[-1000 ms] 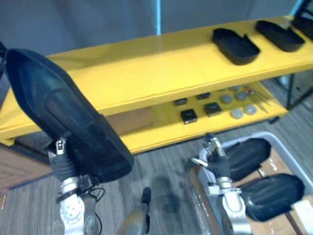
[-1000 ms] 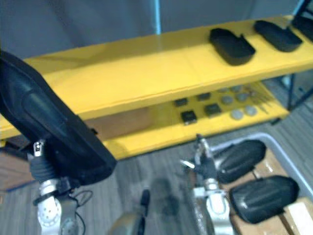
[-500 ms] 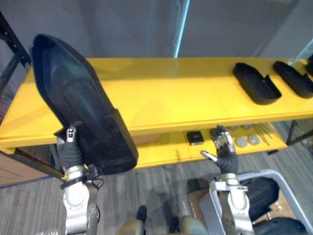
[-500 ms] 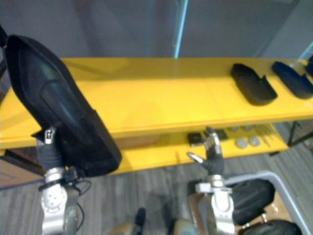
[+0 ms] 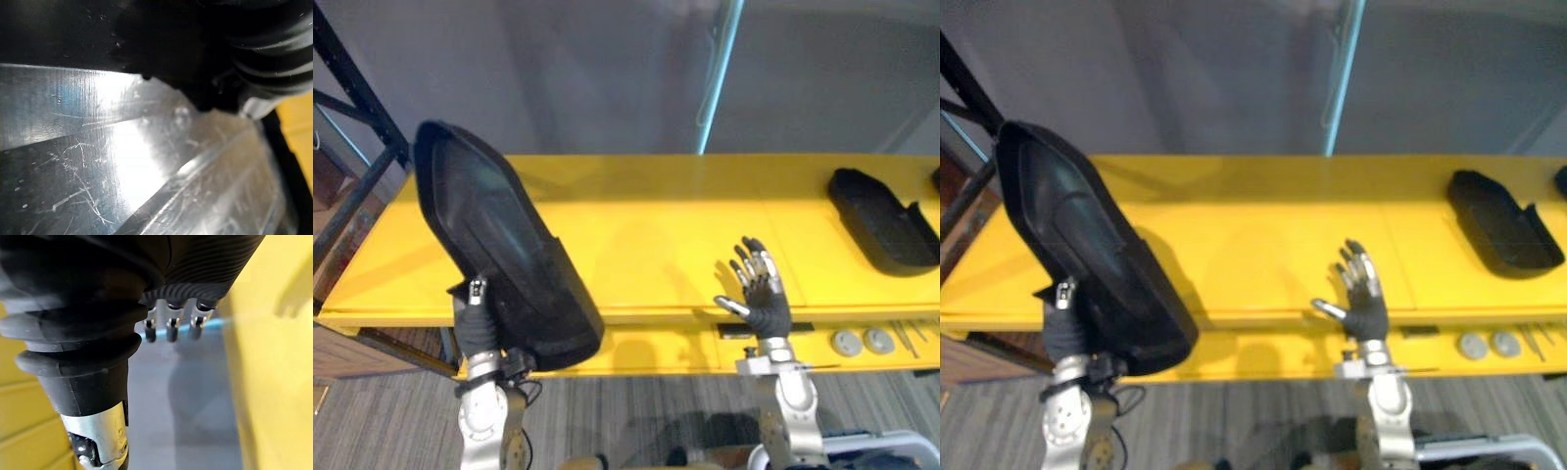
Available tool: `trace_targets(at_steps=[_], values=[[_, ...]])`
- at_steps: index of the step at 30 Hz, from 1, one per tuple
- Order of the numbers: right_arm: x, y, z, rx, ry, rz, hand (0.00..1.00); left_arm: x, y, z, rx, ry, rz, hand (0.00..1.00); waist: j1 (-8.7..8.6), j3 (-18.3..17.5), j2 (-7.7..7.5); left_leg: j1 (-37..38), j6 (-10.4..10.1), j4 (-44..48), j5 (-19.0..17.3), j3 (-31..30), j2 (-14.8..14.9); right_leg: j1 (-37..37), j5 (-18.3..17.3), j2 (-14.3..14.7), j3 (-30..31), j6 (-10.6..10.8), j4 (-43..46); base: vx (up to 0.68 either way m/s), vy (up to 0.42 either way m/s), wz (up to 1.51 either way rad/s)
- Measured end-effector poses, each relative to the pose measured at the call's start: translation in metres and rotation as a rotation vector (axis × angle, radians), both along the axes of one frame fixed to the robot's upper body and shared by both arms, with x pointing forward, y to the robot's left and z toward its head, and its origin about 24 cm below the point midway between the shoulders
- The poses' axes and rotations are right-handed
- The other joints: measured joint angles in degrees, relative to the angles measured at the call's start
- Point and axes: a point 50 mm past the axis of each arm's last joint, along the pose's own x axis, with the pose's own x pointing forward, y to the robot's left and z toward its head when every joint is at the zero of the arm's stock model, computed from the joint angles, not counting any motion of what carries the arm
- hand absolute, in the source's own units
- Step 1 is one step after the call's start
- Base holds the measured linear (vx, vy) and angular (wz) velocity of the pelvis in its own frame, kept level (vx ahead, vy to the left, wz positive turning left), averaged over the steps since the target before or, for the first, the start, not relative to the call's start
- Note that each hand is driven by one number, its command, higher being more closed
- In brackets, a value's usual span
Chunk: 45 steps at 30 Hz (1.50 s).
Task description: Walk over and take plastic housings, then place them on the shelf
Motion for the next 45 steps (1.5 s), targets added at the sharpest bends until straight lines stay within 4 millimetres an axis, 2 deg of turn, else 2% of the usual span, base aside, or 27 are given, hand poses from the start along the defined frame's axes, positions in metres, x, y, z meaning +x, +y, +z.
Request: trace_targets(at_steps=[1, 3, 5, 6, 7, 10, 13, 15, 17, 19, 21, 22, 23, 26, 28, 31, 37, 41, 45], values=[[0.0, -0.008, 0.017, -0.022, -0.074, -0.028, 0.0, 0.0, 0.0, 0.007, 0.013, -0.037, 0.003, 1.0, -0.32, -0.23, 1.55, 0.37, -2.77, -3.05, 1.32, -1.24, 2.55, -0.1, -2.24, 0.49, 1.06, 1.67, 0.0, 0.05, 0.184, -0.53], [0.0, -0.012, 0.029, -0.031, -0.127, -0.053, 0.0, 0.004, 0.004, 0.012, 0.034, -0.062, 0.013, 1.0, -1.17, -0.44, 1.62, 1.18, -2.7, -4.65, 1.09, 0.08, 1.24, -1.06, -1.78, -0.78, 2.55, 2.22, 0.11, 0.04, 0.2, -0.5], [-0.006, -0.021, 0.04, -0.045, -0.177, -0.097, 0.0, 0.014, 0.006, 0.026, 0.093, -0.107, -0.018, 1.0, -2.56, -0.47, 0.37, 3.33, -1.53, -8.53, 2.59, 2.55, -0.95, -1.85, -1.79, -2.91, 3.95, 3.13, 0.11, -0.01, 0.143, -0.33], [-0.007, -0.023, 0.042, -0.047, -0.186, -0.11, 0.0, 0.017, 0.006, 0.029, 0.105, -0.115, -0.03, 1.0, -2.63, -0.54, 0.31, 3.99, -1.41, -9.49, 2.93, 3.1, -1.36, -1.96, -1.61, -3.21, 4.54, 3.49, 0.05, 0.0, 0.111, -0.41], [-0.009, -0.028, 0.044, -0.047, -0.198, -0.14, 0.0, 0.021, 0.004, 0.034, 0.126, -0.134, -0.06, 1.0, -3.48, -0.57, 0.36, 4.73, -1.08, -10.61, 3.25, 3.77, -1.92, -1.97, -1.42, -3.59, 5.0, 3.81, -0.16, 0.02, 0.089, -0.29], [-0.013, -0.037, 0.044, -0.042, -0.186, -0.194, 0.0, 0.029, -0.002, 0.042, 0.175, -0.15, -0.144, 1.0, -5.43, -1.22, 0.91, 5.51, -0.71, -12.55, 3.79, 4.96, -2.82, -2.96, -0.95, -3.84, 6.28, 4.5, -0.35, 0.02, 0.062, -0.24], [-0.018, -0.043, 0.041, -0.056, -0.149, -0.223, 0.0, 0.038, -0.011, 0.046, 0.18, -0.146, -0.219, 1.0, -5.85, -1.3, 1.48, 7.47, -0.68, -14.43, 4.0, 7.27, -2.85, -3.43, -0.67, -3.73, 8.71, 4.83, 0.36, 0.04, 0.044, -0.37], [-0.024, -0.042, 0.04, -0.066, -0.145, -0.222, 0.0, 0.043, -0.017, 0.047, 0.162, -0.131, -0.259, 1.0, -7.57, -1.4, 1.69, 8.79, -0.71, -15.56, 4.15, 8.34, -2.61, -3.86, -0.66, -3.67, 8.95, 4.84, 1.79, 0.01, 0.033, -0.28], [-0.03, -0.036, 0.045, -0.065, -0.179, -0.204, 0.0, 0.048, -0.023, 0.044, 0.153, -0.104, -0.284, 1.0, -8.13, -1.39, 1.66, 9.07, -0.69, -15.59, 4.14, 9.15, -2.46, -3.94, -0.57, -3.8, 7.96, 4.99, 2.28, -0.03, 0.008, -0.17], [-0.028, -0.03, 0.047, -0.075, -0.193, -0.163, 0.0, 0.054, -0.024, 0.04, 0.144, -0.059, -0.279, 1.0, -8.21, -1.07, 1.1, 8.8, -0.6, -15.18, 4.0, 9.45, -2.26, -4.08, -0.15, -3.7, 7.29, 4.97, 2.12, -0.07, 0.0, -0.07], [-0.026, -0.026, 0.047, -0.074, -0.194, -0.141, 0.0, 0.056, -0.022, 0.04, 0.148, -0.04, -0.268, 1.0, -7.54, -0.61, 0.2, 7.11, -0.72, -13.68, 3.32, 9.47, -1.84, -4.16, 0.03, -3.65, 6.9, 5.13, 0.66, -0.09, -0.025, -0.03], [-0.022, -0.025, 0.049, -0.074, -0.199, -0.136, 0.0, 0.056, -0.022, 0.038, 0.146, -0.018, -0.268, 1.0, -6.76, -0.08, 0.13, 6.51, -0.9, -12.52, 3.21, 9.72, -1.13, -4.19, 0.86, -3.21, 6.41, 4.99, -0.41, -0.08, -0.052, -0.05], [-0.019, -0.025, 0.05, -0.078, -0.204, -0.132, 0.0, 0.056, -0.021, 0.036, 0.144, -0.006, -0.266, 1.0, -6.68, 0.1, 0.17, 6.03, -0.98, -11.98, 3.26, 9.73, -0.85, -4.3, 1.14, -3.03, 6.06, 4.88, -0.75, -0.06, -0.068, -0.02], [-0.001, -0.024, 0.063, -0.123, -0.228, -0.102, 0.0, 0.055, -0.019, 0.026, 0.125, 0.046, -0.263, 1.0, -6.62, 1.03, 1.76, 3.94, -1.62, -10.74, 3.66, 9.93, 0.31, -4.86, 3.34, -1.6, 5.87, 4.24, -3.6, -0.07, -0.082, -0.03], [0.005, -0.027, 0.059, -0.105, -0.196, -0.114, 0.0, 0.056, -0.02, 0.021, 0.1, 0.077, -0.274, 1.0, -6.62, 1.11, 2.4, 3.96, -2.13, -11.29, 4.02, 10.49, 0.76, -4.8, 4.32, -1.02, 6.17, 3.97, -5.32, -0.04, -0.078, -0.15], [0.002, -0.031, 0.049, -0.078, -0.142, -0.135, 0.0, 0.064, -0.023, 0.012, 0.06, 0.134, -0.299, 1.0, -7.44, 1.1, 3.01, 4.72, -2.65, -12.95, 4.79, 11.01, 1.02, -4.8, 4.92, -0.33, 6.89, 3.81, -6.08, 0.0, -0.058, -0.18], [-0.005, -0.025, 0.033, -0.075, -0.074, -0.103, 0.0, 0.084, -0.028, -0.005, 0.0, 0.288, -0.36, 1.0, -10.02, 1.49, 3.55, 8.16, -2.66, -15.0, 4.86, 13.98, 0.56, -4.0, 5.04, -0.18, 9.2, 3.96, -6.17, -0.01, -0.003, -0.26], [-0.004, -0.021, 0.033, -0.094, -0.071, -0.057, 0.0, 0.104, -0.022, -0.016, -0.019, 0.384, -0.35, 1.0, -10.33, 2.3, 4.58, 8.06, -2.6, -15.3, 4.88, 16.05, 0.27, -5.19, 5.99, -0.06, 11.08, 4.2, -7.03, -0.07, -0.023, -0.25], [-0.002, -0.017, 0.033, -0.12, -0.069, -0.011, 0.0, 0.124, -0.01, -0.028, -0.057, 0.48, -0.274, 1.0, -11.7, 3.46, 5.66, 7.99, -2.58, -15.54, 5.0, 17.02, 0.52, -6.13, 6.37, 0.39, 12.24, 3.83, -7.07, -0.06, -0.046, -0.16]])
